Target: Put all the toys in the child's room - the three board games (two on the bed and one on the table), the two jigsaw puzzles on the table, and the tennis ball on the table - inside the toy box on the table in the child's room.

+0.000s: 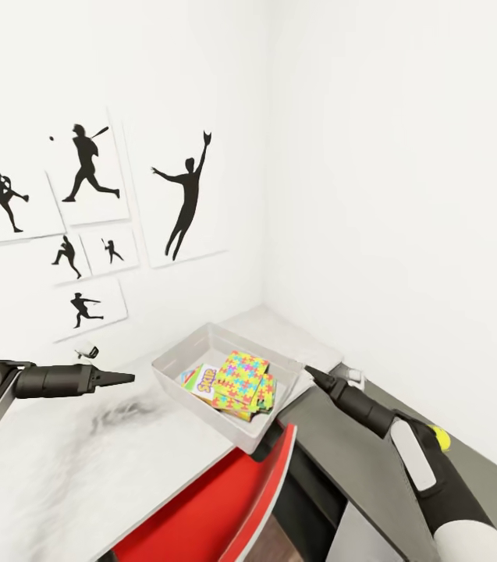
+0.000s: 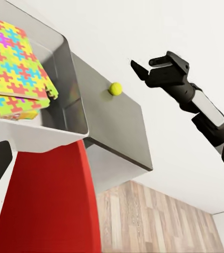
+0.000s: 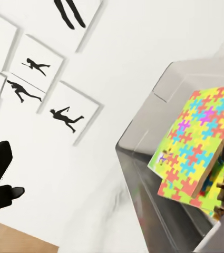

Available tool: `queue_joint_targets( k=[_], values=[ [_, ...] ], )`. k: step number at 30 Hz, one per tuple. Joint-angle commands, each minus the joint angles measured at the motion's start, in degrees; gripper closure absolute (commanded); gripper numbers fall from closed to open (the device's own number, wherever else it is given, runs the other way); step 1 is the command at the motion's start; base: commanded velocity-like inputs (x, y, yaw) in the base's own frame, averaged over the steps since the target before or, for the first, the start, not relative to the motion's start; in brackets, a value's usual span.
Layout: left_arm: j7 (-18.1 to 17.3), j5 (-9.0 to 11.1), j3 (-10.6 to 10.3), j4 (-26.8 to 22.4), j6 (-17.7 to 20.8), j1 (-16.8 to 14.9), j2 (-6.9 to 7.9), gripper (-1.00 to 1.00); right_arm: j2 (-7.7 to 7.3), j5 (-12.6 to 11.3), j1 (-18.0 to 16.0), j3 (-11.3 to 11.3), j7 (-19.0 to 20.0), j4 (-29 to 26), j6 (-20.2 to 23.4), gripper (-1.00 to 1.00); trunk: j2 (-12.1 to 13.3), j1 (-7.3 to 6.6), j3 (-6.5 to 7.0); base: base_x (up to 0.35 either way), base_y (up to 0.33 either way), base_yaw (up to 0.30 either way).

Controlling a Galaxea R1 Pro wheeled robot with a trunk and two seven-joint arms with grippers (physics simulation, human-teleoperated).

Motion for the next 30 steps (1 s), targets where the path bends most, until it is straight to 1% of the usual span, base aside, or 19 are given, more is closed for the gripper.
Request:
queue_joint_targets(
  k=[1,6,7,13,18,24,30],
  values=[
    [-0.09,0.22,-0.17,0.0,0.6,-0.05,0.06,-1.0,-0.04,-0.29,0.1,-0.4,0.32,-0.02,0.05,-1.0,-0.13,0.04,-0.1,-0.001,0.0,-0.199],
    [-0.12,0.2,-0.19,0.0,0.6,-0.05,0.03,-1.0,-0.64,-0.27,0.55,-1.62,2.13,-0.13,-1.17,-1.0,-0.13,0.04,0.11,-0.001,0.0,-0.227],
    [-0.14,0.2,-0.2,0.0,0.6,-0.05,0.06,-1.0,-1.01,-0.3,0.61,-1.79,2.83,0.0,-1.32,-1.0,-0.13,0.04,0.15,0.0,0.0,-0.245],
    [-0.26,0.19,-0.19,0.01,0.6,-0.05,0.1,-1.0,-2.07,-0.32,0.69,-1.99,4.09,0.21,-1.62,-1.0,-0.13,0.04,0.42,0.0,0.0,-0.25],
    [-0.38,0.19,-0.2,-0.03,0.6,-0.05,0.09,-1.0,-2.31,-0.11,0.71,-2.03,4.33,0.26,-1.74,-1.0,-0.13,0.04,0.64,-0.038,0.0,-0.253],
    [-0.43,0.19,-0.13,-0.02,0.67,-0.05,0.15,-1.0,-2.31,0.06,0.71,-2.02,4.24,0.27,-1.83,-1.0,-0.13,0.04,0.89,-0.125,0.0,-0.255],
    [-0.43,0.19,-0.12,-0.05,0.69,-0.05,0.18,-1.0,-2.29,0.14,0.71,-2.02,4.15,0.29,-1.86,-1.0,-0.13,0.04,0.97,-0.04,0.0,-0.254]
  ],
)
